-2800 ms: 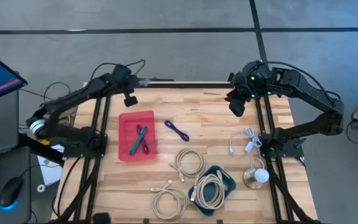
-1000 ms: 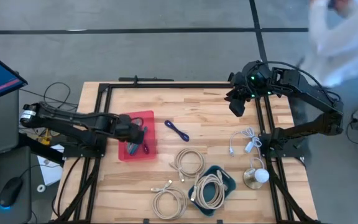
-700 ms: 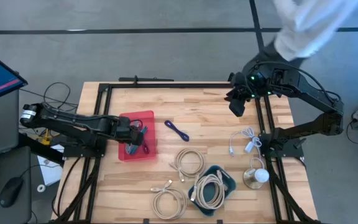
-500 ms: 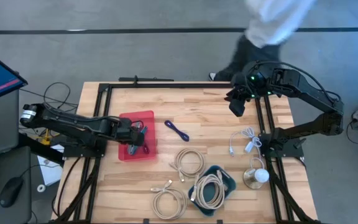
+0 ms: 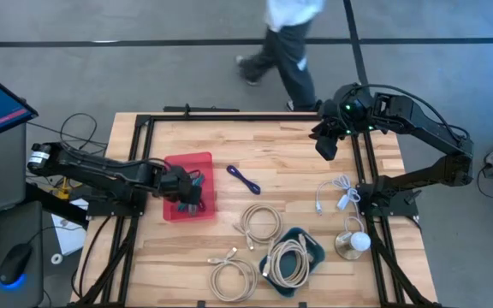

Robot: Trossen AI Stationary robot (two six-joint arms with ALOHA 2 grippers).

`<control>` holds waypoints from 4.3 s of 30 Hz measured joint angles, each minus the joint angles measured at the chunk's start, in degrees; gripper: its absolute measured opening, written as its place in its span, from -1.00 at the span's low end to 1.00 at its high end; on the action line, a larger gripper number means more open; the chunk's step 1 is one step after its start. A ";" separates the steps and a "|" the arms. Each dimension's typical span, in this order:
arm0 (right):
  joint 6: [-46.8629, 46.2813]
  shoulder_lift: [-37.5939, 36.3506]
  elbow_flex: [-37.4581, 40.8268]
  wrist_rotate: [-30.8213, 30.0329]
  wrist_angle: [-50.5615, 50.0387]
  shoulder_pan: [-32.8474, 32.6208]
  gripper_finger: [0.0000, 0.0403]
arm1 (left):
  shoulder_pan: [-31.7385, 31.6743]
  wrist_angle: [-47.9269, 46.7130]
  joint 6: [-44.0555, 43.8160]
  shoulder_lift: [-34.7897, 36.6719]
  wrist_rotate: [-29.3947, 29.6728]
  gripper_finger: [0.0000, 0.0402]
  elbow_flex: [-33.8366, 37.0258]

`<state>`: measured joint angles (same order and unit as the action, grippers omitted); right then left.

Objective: Pick & Place USB Port
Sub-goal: Put the white HDMI cable into the blue bin

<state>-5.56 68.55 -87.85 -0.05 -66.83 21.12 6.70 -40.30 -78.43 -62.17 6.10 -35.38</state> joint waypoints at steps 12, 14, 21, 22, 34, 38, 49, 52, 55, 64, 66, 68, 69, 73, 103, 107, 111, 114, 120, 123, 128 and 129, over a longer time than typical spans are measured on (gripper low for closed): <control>0.11 0.02 0.02 0.00 -0.02 0.02 -0.52 | -0.88 5.95 6.50 4.94 -1.37 -0.55 0.02; 0.11 0.02 0.02 0.00 -0.02 0.00 -0.52 | -1.48 9.82 9.75 7.05 -1.16 -0.55 0.02; 0.11 0.02 0.02 0.00 -0.03 0.00 -0.52 | -2.05 21.28 25.88 11.94 7.44 -0.56 -4.69; 0.11 0.02 0.02 0.00 -0.04 0.00 -0.52 | -2.05 21.30 27.93 12.04 9.37 -0.57 -6.27; -1.40 0.02 0.02 0.22 -0.48 -0.11 -0.52 | -2.00 21.58 50.69 9.86 15.77 -0.91 -23.85; -1.38 0.02 0.02 0.22 -0.48 -0.11 -0.52 | -2.01 22.41 54.75 10.33 15.75 -0.97 -25.61; -1.51 0.02 0.02 0.05 -0.26 -0.09 -0.52 | -2.01 32.89 64.52 11.18 14.01 -0.93 -25.77; -1.60 0.02 0.00 -0.17 0.33 -0.09 -0.52 | -2.01 34.12 64.46 10.92 14.01 -0.94 -25.77; -2.90 0.25 0.02 0.36 0.44 -0.09 -0.52 | -2.01 34.25 64.28 10.80 14.01 -0.96 -25.75; -5.04 5.60 -2.22 -1.06 -1.88 -8.69 -0.50 | -2.01 33.71 72.53 13.43 14.35 -0.93 -25.75; -6.09 8.63 -5.07 -4.02 -3.60 -11.89 -0.47 | -2.01 31.42 73.46 15.12 16.00 -0.91 -25.75; -8.42 11.86 -8.86 -6.79 -5.93 -14.64 -0.41 | -2.01 28.12 73.99 17.03 18.41 -0.89 -25.75; -9.66 13.49 -10.96 -7.61 -6.72 -15.83 -0.37 | -2.01 26.27 73.78 17.95 19.19 -0.88 -25.75; -15.09 20.02 -18.56 -10.80 -10.35 -19.41 -0.19 | -1.99 21.12 70.79 21.22 19.16 -0.81 -25.75; -43.96 53.33 -23.51 -8.57 -14.77 -31.67 0.11 | -1.73 18.80 67.41 23.02 0.64 -0.78 -25.75; -43.96 56.65 -23.52 -8.26 -14.42 -31.41 0.11 | -1.73 18.74 67.49 23.02 0.62 -0.78 -25.75; -42.76 60.16 -23.52 -7.32 -14.34 -30.87 0.10 | -1.73 18.69 67.54 23.02 0.62 -0.78 -25.75; -41.37 62.52 -23.52 -6.53 -14.23 -30.38 0.08 | -1.73 18.67 67.62 23.02 0.62 -0.78 -25.75; -37.10 66.30 -23.52 -5.01 -13.70 -29.48 0.00 | -1.73 18.63 67.63 23.02 0.62 -0.78 -25.75; -35.33 67.74 -23.52 -4.89 -13.36 -29.27 -0.08 | -1.73 18.61 67.63 23.02 0.62 -0.78 -25.75; -33.35 68.43 -23.63 -4.73 -13.24 -29.29 -0.38 | -1.73 18.57 67.63 23.02 0.62 -0.78 -25.75; -33.25 68.43 -23.63 -4.85 -12.90 -29.29 -0.47 | -1.73 18.58 67.63 23.02 0.62 -0.78 -25.75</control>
<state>-38.81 136.99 -111.48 -4.90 -79.73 -8.16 4.97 -21.72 -10.81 -39.16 6.73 -61.12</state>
